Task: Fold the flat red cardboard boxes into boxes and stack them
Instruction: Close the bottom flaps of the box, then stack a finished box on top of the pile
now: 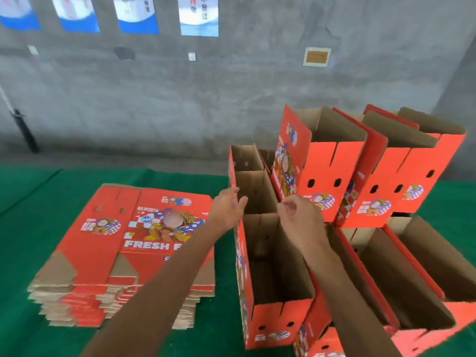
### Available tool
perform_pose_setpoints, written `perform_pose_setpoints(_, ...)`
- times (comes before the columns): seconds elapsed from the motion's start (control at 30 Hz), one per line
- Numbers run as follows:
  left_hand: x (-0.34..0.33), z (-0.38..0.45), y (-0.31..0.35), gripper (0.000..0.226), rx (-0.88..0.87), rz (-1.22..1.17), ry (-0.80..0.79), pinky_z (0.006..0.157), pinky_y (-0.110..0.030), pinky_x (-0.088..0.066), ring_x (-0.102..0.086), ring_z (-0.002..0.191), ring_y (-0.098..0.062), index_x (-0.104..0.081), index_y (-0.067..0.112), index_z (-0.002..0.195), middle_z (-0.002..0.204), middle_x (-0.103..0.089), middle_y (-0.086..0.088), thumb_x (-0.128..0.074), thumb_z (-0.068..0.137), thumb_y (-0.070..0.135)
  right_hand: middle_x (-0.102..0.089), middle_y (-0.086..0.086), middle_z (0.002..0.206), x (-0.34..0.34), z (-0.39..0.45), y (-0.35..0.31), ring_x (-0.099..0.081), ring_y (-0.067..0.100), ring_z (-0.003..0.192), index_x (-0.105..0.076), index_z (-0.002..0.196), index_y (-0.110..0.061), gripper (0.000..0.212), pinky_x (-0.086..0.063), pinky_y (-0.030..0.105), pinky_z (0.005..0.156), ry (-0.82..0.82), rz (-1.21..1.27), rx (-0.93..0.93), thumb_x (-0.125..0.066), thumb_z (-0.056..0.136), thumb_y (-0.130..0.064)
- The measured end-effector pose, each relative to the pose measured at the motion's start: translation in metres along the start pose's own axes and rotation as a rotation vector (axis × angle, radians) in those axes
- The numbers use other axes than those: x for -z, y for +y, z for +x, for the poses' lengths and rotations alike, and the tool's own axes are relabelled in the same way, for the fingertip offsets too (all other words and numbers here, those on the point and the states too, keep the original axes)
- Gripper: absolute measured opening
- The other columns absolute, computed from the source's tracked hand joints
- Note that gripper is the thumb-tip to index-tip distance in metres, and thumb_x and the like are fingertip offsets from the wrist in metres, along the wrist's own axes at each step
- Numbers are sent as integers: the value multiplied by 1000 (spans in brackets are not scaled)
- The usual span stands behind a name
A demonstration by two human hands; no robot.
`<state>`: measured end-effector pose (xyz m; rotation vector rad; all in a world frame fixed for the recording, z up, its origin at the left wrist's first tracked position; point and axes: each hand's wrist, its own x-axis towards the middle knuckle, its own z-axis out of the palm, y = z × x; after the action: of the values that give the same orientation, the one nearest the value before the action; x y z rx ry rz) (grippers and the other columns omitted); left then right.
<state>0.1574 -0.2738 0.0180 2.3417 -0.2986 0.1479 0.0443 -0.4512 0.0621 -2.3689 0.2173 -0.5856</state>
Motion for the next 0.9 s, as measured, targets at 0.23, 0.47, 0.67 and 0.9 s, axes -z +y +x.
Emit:
perform_pose_setpoints(0.23, 123, -110, -188, 75, 587, 631, -83, 120, -72, 4, 2, 157, -41, -12, 21, 164, 171, -2, -17, -38, 103, 55, -66, -9, 90, -170, -80, -63, -63, 4, 73, -62, 101, -20, 8, -44, 20, 60, -639, 138, -61, -62, 99, -28)
perform_pose_setpoints(0.47, 181, -168, -260, 122, 676, 721, -87, 123, -63, 2, 9, 156, -43, 7, 2, 161, 168, 13, -26, -11, 83, 94, -70, 13, 98, -249, -115, -49, -64, 25, 81, -64, 103, -6, 29, -49, 35, 73, -664, -137, -205, -48, 101, -29)
perform_pose_setpoints(0.67, 177, -170, -253, 96, 679, 837, -127, 123, -63, -18, -8, 152, -54, -7, -7, 159, 165, -7, -36, -35, 101, 64, -46, 0, 58, -248, -127, -51, -42, 17, 54, -57, 69, -12, 30, -29, 28, 55, -619, 64, -424, -56, 96, -25)
perform_pose_setpoints(0.9, 194, -174, -197, 44, 595, 710, 54, 98, -48, -55, -58, 126, -44, -51, -2, 139, 134, -58, -26, -48, 100, 17, -68, -3, 84, -209, -142, -75, -67, 14, 78, -61, 88, -23, 18, -57, 40, 75, -279, 354, -290, -76, 86, -31)
